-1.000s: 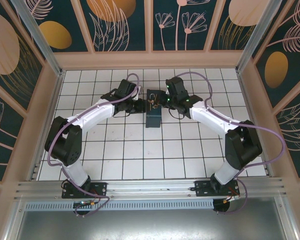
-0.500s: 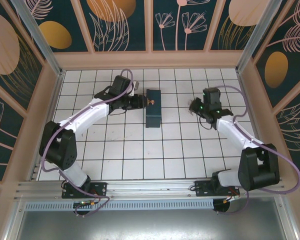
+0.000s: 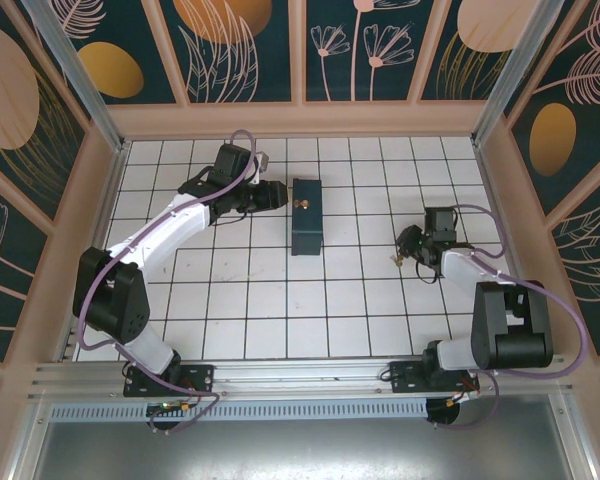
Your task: Unlock a padlock with a key
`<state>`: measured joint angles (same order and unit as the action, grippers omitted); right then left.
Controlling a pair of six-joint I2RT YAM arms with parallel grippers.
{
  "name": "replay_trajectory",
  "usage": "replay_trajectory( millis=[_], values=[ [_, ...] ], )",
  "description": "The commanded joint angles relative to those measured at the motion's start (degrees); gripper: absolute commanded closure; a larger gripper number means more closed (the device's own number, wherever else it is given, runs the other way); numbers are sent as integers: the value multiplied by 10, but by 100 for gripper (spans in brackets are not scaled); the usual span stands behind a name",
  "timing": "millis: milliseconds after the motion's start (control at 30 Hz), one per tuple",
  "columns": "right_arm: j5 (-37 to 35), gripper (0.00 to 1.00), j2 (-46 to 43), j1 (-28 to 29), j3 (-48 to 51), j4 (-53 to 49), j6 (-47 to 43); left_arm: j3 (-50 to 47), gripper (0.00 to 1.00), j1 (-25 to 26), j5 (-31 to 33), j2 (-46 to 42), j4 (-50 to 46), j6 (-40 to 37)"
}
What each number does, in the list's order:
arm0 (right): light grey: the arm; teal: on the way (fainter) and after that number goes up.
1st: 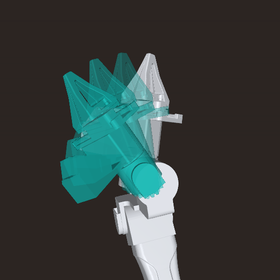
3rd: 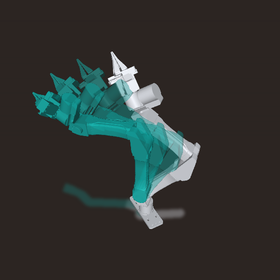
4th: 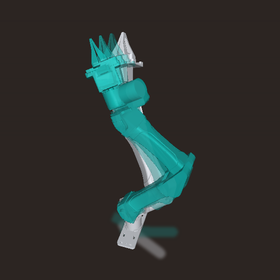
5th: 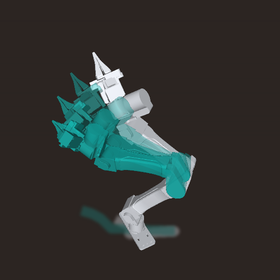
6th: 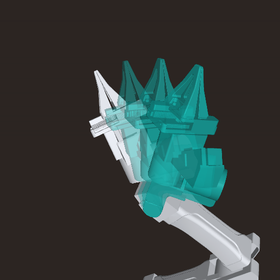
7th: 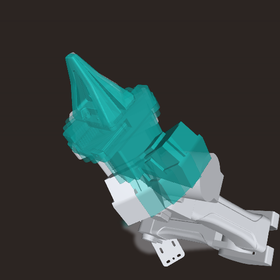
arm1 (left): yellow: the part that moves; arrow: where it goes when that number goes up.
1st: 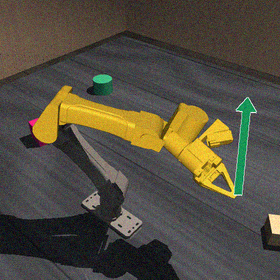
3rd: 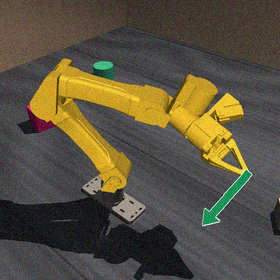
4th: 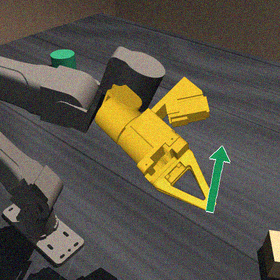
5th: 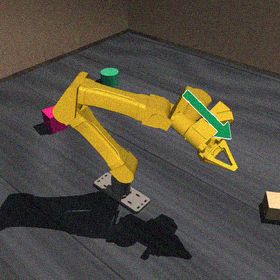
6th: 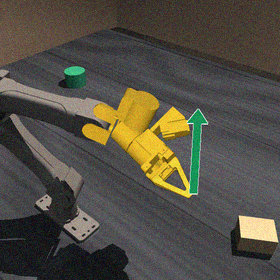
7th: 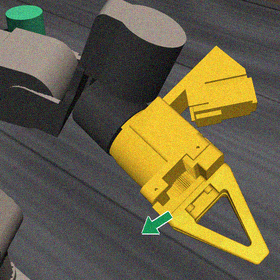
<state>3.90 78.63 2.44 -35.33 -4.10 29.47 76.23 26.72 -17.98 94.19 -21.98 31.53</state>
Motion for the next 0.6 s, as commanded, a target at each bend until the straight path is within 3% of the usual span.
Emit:
replay_trajectory(
  millis=[0, 100, 267, 400, 567],
  values=[
    [-32, 57, -33, -4, -42, -31, -37, 9, 49, -2, -9, -9, -13, -5],
    [-11, 64, -44, 31, -84, -32, -53, 7, 49, -2, -29, 3, -1, -1],
    [90, 81, 28, 143, -93, 82, -6, 7, 51, -2, -92, 36, 62, 37],
    [174, 87, 83, 168, -49, 256, 91, 8, 51, -2, -123, 64, 97, 60],
    [207, 88, 154, 203, -74, 327, 128, -1, 51, -2, -128, 80, 104, 64]
  ],
)
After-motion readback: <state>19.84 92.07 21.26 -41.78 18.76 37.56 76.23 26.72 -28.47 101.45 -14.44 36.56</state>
